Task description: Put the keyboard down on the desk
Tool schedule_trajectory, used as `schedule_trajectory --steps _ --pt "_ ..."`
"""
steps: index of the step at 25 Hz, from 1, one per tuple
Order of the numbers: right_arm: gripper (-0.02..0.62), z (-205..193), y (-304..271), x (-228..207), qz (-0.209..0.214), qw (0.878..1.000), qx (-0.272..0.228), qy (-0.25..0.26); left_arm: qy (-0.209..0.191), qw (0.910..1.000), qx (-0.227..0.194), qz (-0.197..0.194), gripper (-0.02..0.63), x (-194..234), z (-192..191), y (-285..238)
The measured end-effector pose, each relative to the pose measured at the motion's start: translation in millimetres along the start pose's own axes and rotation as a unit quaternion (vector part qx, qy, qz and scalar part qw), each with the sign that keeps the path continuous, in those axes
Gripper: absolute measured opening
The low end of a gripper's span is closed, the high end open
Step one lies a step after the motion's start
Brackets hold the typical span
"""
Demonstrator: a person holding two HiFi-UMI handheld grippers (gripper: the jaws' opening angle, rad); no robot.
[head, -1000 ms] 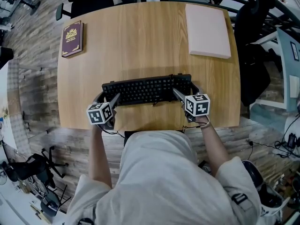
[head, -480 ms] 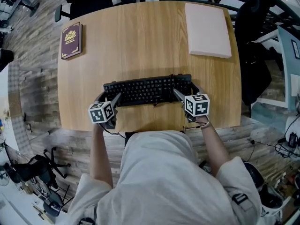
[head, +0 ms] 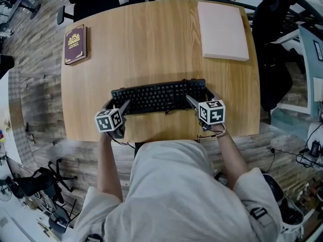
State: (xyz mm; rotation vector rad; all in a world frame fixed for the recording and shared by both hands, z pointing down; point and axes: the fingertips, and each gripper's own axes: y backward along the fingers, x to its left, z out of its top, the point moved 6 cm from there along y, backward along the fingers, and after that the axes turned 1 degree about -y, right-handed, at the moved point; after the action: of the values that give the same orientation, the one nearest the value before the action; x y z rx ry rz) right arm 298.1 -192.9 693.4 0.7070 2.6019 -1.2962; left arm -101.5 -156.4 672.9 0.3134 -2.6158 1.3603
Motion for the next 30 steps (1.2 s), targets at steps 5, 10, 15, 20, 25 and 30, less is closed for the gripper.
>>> schedule_trajectory --steps 5,10,15,20,25,30 --pt "0.413 0.1 1.4 -1.3 -0.003 1.000 -0.001 0.010 0.009 0.9998 0.018 0.000 0.383 0.6 -4.6 -4.3" --pt "0.412 -0.8 2.0 -1.5 -0.001 1.000 0.001 0.020 -0.071 0.9969 0.026 0.024 0.348 -4.6 0.0 -6.3" --pt "0.385 17.0 9.5 9.8 -0.011 0.995 -0.040 0.089 -0.074 0.9961 0.026 0.040 0.345 -7.3 3.3 -8.9" --pt "0.234 24.3 14.0 21.9 -0.004 0.993 -0.071 0.099 -0.035 0.9983 -0.001 0.047 0.273 -19.0 -3.1 0.4" --pt "0.019 20.8 16.2 42.5 0.013 0.989 -0.079 0.122 -0.018 0.9986 -0.014 0.048 0.107 -39.8 -14.4 9.0" --pt "0.005 15.0 8.6 62.1 0.049 0.986 -0.067 0.145 0.013 0.9977 -0.033 0.058 0.011 -47.4 -20.2 16.3"
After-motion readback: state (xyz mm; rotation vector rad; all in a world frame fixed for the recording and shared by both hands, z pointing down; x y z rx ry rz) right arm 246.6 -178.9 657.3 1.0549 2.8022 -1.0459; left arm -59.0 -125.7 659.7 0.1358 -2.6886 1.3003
